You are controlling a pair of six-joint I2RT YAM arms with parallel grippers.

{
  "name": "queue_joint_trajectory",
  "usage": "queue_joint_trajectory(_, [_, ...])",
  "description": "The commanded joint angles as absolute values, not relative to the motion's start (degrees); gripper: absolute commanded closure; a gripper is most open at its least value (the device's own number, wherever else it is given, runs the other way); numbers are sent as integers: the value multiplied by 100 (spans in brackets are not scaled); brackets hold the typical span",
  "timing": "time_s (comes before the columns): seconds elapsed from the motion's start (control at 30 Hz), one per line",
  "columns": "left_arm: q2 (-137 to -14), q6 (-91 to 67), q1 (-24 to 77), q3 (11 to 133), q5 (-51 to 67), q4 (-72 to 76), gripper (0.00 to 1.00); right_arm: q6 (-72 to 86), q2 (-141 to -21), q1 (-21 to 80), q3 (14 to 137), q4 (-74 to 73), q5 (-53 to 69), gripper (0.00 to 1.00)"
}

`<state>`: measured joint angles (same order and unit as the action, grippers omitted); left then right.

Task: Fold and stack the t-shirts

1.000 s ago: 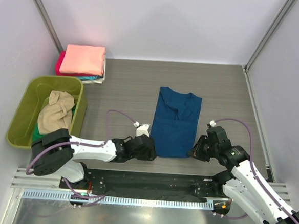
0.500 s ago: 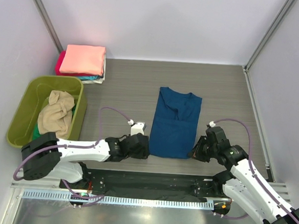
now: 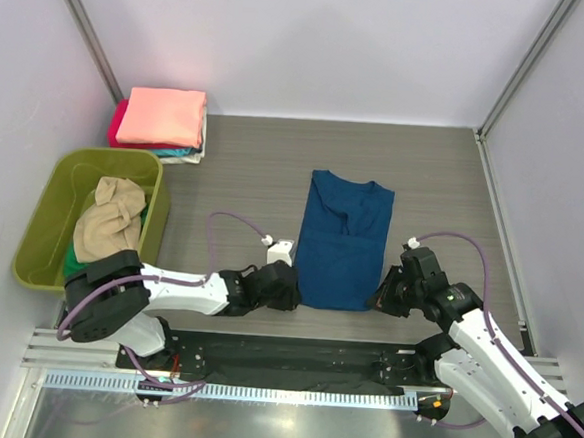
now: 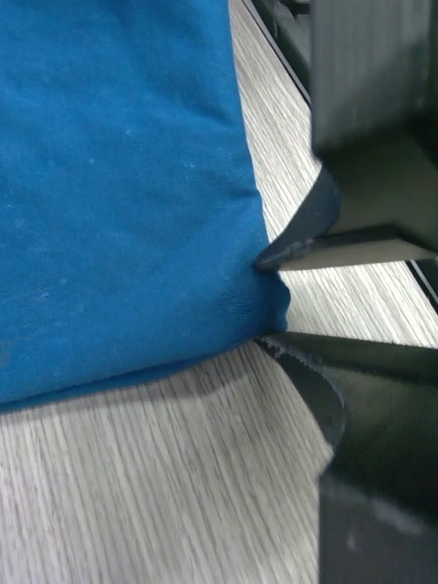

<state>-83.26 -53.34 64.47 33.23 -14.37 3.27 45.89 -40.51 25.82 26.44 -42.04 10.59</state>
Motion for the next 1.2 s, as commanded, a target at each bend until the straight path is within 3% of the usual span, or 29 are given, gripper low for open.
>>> queue_joint_trajectory(0.0, [-8455, -5361, 6434, 3085, -1178, 422, 70, 4623, -4052, 2619, 2654, -4052, 984, 99])
queue_joint_trajectory(0.2, [-7858, -5572, 6434, 2909, -1055, 169, 100, 4641, -4061, 2619, 2672, -4052, 932, 99])
queue_joint_trajectory(0.63, [-6135, -6248, 6863, 3041, -1221, -1221, 100, 4606, -4096, 2619, 2654, -4104, 914, 99])
queue_joint_trajectory(0.93, [-6310, -6890, 7803, 3532, -1494, -1590, 100, 4588, -3947, 2619, 2724, -4341, 905, 99])
queue_joint_trajectory(1.17, [-6232, -6882, 7857, 4244, -2196, -3012, 100, 4544, -3902, 2628, 3207, -4447, 739, 99])
